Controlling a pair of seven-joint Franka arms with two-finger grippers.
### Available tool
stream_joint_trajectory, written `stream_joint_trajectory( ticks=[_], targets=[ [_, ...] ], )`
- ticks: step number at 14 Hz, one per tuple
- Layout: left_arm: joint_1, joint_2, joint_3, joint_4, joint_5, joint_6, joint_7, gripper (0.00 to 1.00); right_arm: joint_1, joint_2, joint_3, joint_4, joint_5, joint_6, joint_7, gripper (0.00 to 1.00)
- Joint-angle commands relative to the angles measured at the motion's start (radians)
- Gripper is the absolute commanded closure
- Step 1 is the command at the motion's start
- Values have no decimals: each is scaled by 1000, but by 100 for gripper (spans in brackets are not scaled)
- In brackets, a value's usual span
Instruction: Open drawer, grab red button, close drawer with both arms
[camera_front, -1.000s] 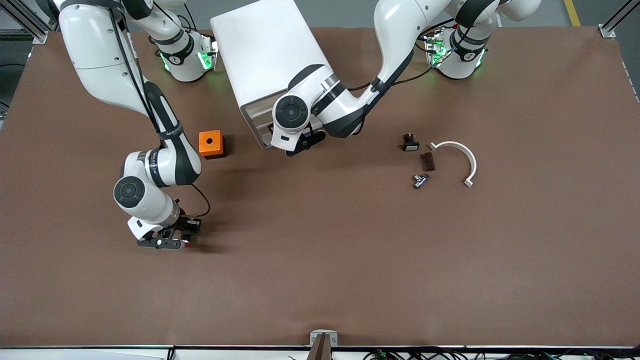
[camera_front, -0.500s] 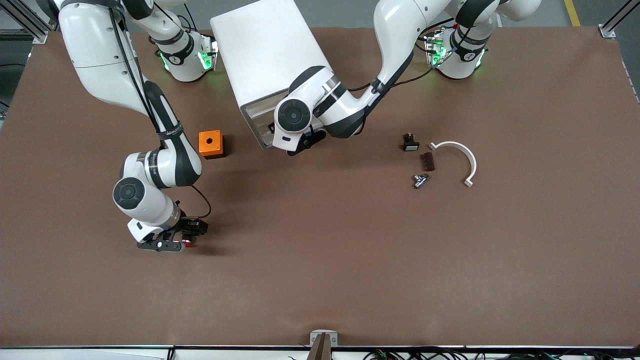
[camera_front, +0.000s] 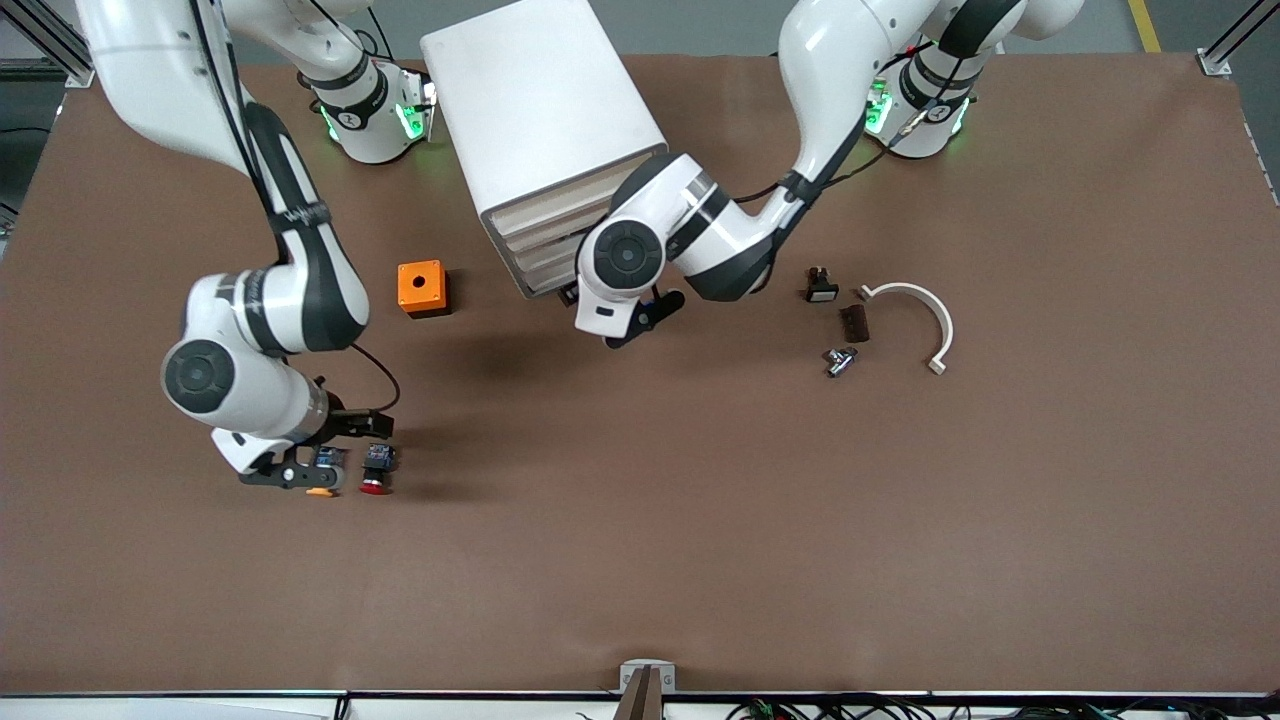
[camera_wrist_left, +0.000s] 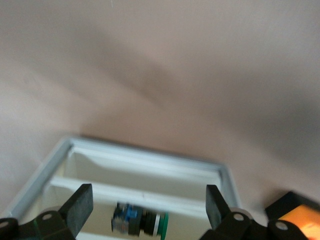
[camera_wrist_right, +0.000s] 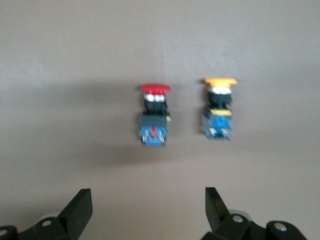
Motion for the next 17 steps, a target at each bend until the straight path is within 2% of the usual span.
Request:
stream_joint_trajectory(
  ticks=[1,3,6,8,10,13,15,17],
  targets=[
    [85,-127,-1,-19,40,-37,40,1,-38,-134,14,-29,-44,-131,-42,0],
    [173,-219,-1,-19,43,-77,156,1,-50,-198,14,-14,-99,-247,-65,0],
    [326,-386,-1,-21,67,-231,401,1,-84,-295,14,-8,-102,-397,-87,0],
    [415,-469,-1,-23,69,-308,540,1,-134,-347,15,-8,-101,-443,-128,0],
    [515,-509,-1,-26,69,-400,676,1,-189,-380,15,0,-93,-457,-209,0],
    [639,-526,1,-30,69,-503,833,1,-240,-375,14,87,-93,-521,-251,0],
    [705,-528,-1,-32,82,-543,899,1,-255,-371,15,130,-93,-530,-245,0],
    [724,-545,1,-58,113,-558,966,1,-259,-369,15,138,-93,-530,-239,0]
  ],
)
